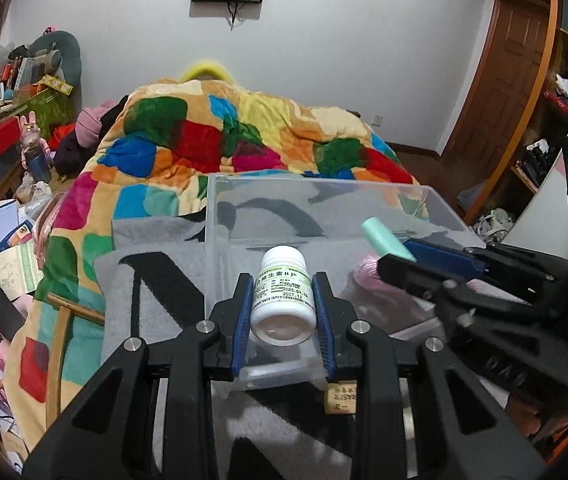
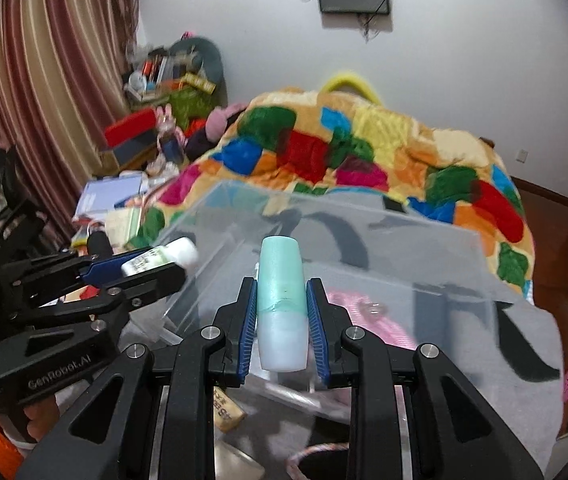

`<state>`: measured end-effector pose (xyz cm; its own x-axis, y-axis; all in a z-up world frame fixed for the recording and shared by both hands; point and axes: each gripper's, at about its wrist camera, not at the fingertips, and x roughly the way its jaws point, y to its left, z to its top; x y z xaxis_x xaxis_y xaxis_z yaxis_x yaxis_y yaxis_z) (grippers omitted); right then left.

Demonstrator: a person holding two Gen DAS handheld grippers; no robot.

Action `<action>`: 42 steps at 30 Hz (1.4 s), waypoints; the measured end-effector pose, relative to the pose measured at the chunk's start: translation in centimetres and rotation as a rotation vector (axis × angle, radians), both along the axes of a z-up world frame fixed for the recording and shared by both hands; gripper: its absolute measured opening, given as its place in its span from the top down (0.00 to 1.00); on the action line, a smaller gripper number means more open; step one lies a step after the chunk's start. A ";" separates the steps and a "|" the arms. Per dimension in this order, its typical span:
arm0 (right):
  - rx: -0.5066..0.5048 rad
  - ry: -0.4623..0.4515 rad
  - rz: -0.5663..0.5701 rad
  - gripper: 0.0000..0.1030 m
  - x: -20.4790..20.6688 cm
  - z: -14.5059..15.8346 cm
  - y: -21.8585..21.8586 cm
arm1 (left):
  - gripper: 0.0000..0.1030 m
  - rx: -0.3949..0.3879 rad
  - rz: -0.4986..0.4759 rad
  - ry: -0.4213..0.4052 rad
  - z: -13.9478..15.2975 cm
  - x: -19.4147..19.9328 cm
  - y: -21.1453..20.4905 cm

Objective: Organize objects
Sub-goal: 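Lower medicine bottle into box with left tool while right tool releases mint bottle inside, then grasp white tape roll with left tool while right tool grasps teal tape roll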

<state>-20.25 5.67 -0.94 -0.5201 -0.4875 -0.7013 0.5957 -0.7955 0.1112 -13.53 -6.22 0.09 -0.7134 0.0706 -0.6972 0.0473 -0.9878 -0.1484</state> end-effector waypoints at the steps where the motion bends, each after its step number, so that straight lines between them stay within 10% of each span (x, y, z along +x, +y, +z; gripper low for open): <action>1: 0.012 -0.007 -0.002 0.78 -0.2 -0.4 -0.3 | 0.72 -0.005 -0.002 -0.006 -0.2 -0.3 0.0; 17: 0.044 -0.029 0.025 0.74 1.1 -0.7 0.0 | 0.71 0.016 -0.036 -0.036 -0.3 -0.2 0.2; 25: -0.009 0.032 0.016 0.64 4.0 1.6 3.1 | 0.39 -0.005 -0.028 0.021 1.2 2.9 0.7; 42: -0.035 0.020 -0.011 0.51 10.8 -1.3 7.8 | 0.19 -0.039 -0.025 0.032 -0.1 8.9 2.9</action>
<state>-9.44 13.43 -2.24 -0.5389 -0.5057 -0.6737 0.5895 -0.7977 0.1272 -4.66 -3.32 -0.01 -0.7336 0.0617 -0.6768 0.0184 -0.9937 -0.1106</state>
